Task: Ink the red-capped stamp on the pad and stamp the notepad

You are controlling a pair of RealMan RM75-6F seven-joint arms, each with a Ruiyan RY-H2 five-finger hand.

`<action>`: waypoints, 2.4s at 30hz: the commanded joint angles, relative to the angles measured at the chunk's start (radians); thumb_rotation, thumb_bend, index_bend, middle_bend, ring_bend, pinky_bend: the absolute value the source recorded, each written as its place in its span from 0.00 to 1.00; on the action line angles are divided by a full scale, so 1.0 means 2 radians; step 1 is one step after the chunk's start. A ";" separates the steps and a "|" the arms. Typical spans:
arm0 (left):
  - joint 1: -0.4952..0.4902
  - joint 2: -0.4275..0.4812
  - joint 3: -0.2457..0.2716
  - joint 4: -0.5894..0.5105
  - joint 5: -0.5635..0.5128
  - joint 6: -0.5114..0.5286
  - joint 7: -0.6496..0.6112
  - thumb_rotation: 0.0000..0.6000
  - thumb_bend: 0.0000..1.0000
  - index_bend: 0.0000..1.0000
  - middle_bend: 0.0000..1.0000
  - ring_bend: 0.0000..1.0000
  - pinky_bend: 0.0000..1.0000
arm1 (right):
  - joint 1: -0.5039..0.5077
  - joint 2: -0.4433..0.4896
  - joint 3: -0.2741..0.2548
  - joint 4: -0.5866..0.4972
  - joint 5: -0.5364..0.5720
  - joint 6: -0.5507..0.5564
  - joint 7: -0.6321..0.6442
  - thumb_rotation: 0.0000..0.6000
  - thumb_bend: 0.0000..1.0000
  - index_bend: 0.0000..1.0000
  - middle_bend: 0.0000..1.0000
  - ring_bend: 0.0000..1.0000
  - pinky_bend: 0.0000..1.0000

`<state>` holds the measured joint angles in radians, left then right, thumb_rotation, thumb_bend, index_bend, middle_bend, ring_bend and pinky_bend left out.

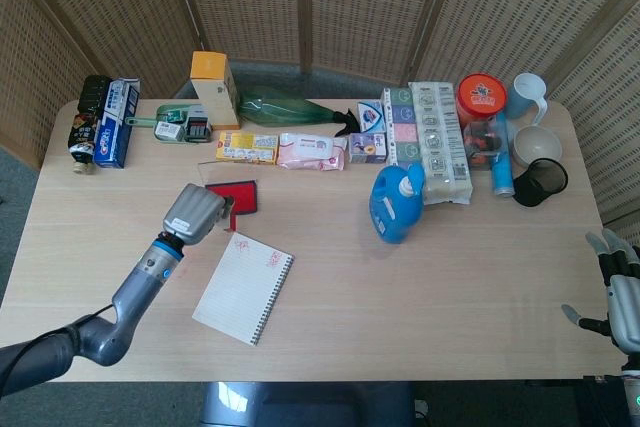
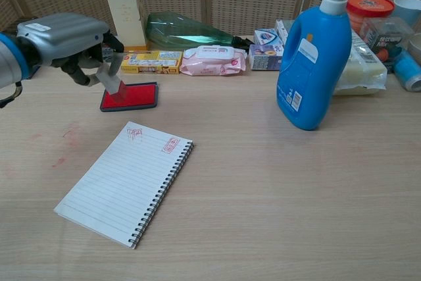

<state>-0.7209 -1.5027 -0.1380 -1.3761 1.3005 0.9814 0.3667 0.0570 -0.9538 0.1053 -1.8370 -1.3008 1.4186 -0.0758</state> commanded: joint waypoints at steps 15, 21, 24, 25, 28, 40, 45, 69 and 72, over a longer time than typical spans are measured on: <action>0.055 0.022 0.137 -0.045 0.203 0.080 -0.072 1.00 0.38 0.66 1.00 1.00 1.00 | 0.000 -0.001 0.000 -0.001 0.001 0.001 -0.002 1.00 0.07 0.06 0.01 0.00 0.00; 0.064 0.028 0.158 -0.054 0.229 0.081 -0.050 1.00 0.38 0.66 1.00 1.00 1.00 | 0.000 0.000 0.001 -0.002 0.002 0.001 -0.001 1.00 0.07 0.06 0.01 0.00 0.00; 0.066 0.028 0.162 -0.056 0.235 0.078 -0.033 1.00 0.38 0.66 1.00 1.00 1.00 | 0.000 0.000 0.000 -0.002 0.000 0.002 0.000 1.00 0.07 0.06 0.01 0.00 0.00; 0.067 0.027 0.161 -0.057 0.236 0.076 -0.029 1.00 0.38 0.66 1.00 1.00 1.00 | 0.000 0.001 0.000 -0.003 0.000 0.002 0.000 1.00 0.07 0.06 0.01 0.00 0.00; 0.064 0.025 0.162 -0.060 0.240 0.066 -0.015 1.00 0.38 0.66 1.00 1.00 1.00 | -0.002 0.001 -0.001 -0.003 -0.002 0.004 0.002 1.00 0.07 0.06 0.01 0.00 0.00; 0.053 0.014 0.157 -0.086 0.247 0.017 0.066 1.00 0.38 0.66 1.00 1.00 1.00 | -0.003 0.005 -0.001 -0.003 -0.004 0.005 0.007 1.00 0.07 0.06 0.01 0.00 0.00; 0.053 0.009 0.152 -0.090 0.243 0.008 0.085 1.00 0.38 0.66 1.00 1.00 1.00 | -0.003 0.006 0.000 -0.003 -0.005 0.006 0.010 1.00 0.07 0.06 0.01 0.00 0.00; 0.061 -0.023 0.148 -0.056 0.237 -0.006 0.123 1.00 0.38 0.66 1.00 1.00 1.00 | -0.004 0.010 0.000 -0.003 -0.006 0.006 0.016 1.00 0.07 0.06 0.01 0.00 0.00; 0.061 -0.025 0.149 -0.052 0.237 -0.007 0.121 1.00 0.38 0.66 1.00 1.00 1.00 | -0.004 0.010 0.000 -0.003 -0.006 0.006 0.016 1.00 0.07 0.06 0.01 0.00 0.00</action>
<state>-0.5992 -1.5520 0.1596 -1.4808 1.7748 0.9675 0.6083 0.0490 -0.9345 0.1046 -1.8432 -1.3126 1.4303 -0.0429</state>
